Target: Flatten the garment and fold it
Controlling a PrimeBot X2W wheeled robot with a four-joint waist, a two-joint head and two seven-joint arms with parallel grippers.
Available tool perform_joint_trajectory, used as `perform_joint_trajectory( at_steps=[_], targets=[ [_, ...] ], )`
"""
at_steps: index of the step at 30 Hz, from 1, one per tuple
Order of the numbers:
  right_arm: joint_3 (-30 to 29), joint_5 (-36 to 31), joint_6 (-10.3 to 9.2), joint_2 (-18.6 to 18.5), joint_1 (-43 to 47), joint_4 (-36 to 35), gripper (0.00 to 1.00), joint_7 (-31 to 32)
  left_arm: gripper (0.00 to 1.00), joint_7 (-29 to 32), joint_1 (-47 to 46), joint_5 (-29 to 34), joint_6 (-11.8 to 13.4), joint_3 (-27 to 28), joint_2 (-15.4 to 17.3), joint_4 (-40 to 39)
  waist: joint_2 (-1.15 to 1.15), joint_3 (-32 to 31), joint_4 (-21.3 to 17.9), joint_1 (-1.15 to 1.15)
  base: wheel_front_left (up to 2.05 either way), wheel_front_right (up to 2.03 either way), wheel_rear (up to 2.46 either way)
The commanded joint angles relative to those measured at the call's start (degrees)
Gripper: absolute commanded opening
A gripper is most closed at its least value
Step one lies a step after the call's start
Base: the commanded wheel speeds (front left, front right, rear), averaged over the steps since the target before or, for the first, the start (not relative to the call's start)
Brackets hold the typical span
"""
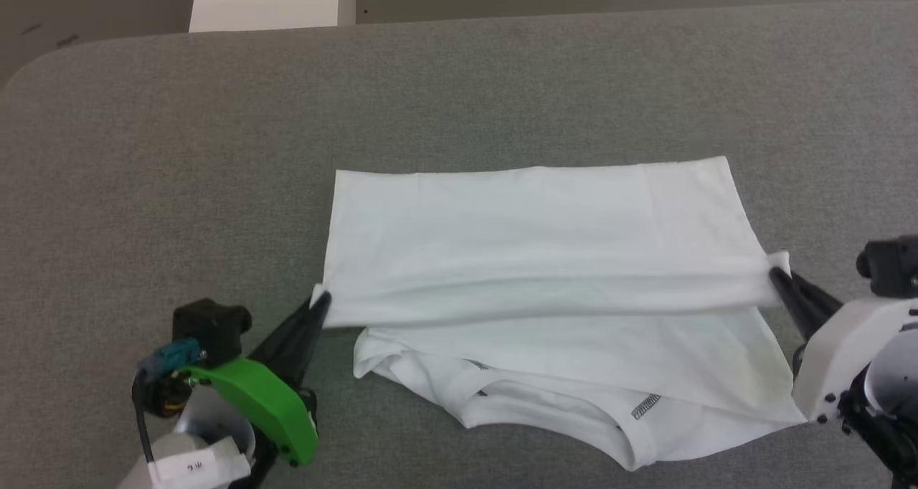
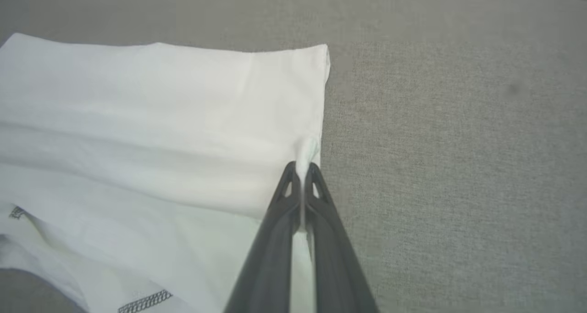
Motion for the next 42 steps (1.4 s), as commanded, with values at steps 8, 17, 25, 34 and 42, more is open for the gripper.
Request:
perform_joint_trajectory(
  at_steps=[8, 17, 25, 34, 42],
  targets=[
    [-2.6, -4.8, -0.09, 3.0, 8.7, -0.4, 0.00, 2.1, 0.00, 1.1, 8.4, -2.8, -0.7, -2.6, 0.0, 1.6, 0.00, -1.5, 0.9, 0.01, 0.00, 0.00, 0.00],
    [-2.0, -7.0, -0.09, 5.4, 12.0, 5.5, 0.00, 2.5, 0.00, 0.5, 9.4, -2.6, -1.5, -5.5, -1.9, 7.1, 0.00, -2.5, 1.4, 0.01, 0.00, 0.00, 0.00],
    [-3.4, -8.2, -0.09, 6.7, 14.0, 7.0, 1.00, 3.3, 1.00, -1.7, 10.0, -3.1, -0.9, -5.3, -3.3, 10.1, 0.00, -4.6, 1.7, 0.01, 0.00, 0.00, 0.00],
    [-9.1, -6.7, -0.09, 11.4, 16.7, -0.8, 1.00, -0.3, 1.00, -12.8, 8.8, -0.9, 1.7, -1.3, -4.9, 8.9, 0.00, -6.8, 3.5, 0.01, 0.00, 0.00, 0.00],
    [-11.8, -3.5, -0.09, 13.6, 12.5, -0.6, 1.00, -10.6, 1.00, -17.4, 1.6, 6.8, 5.9, 3.9, -8.7, 8.6, 0.00, -8.2, 4.5, 0.01, 0.00, 0.00, 0.00]
  ],
)
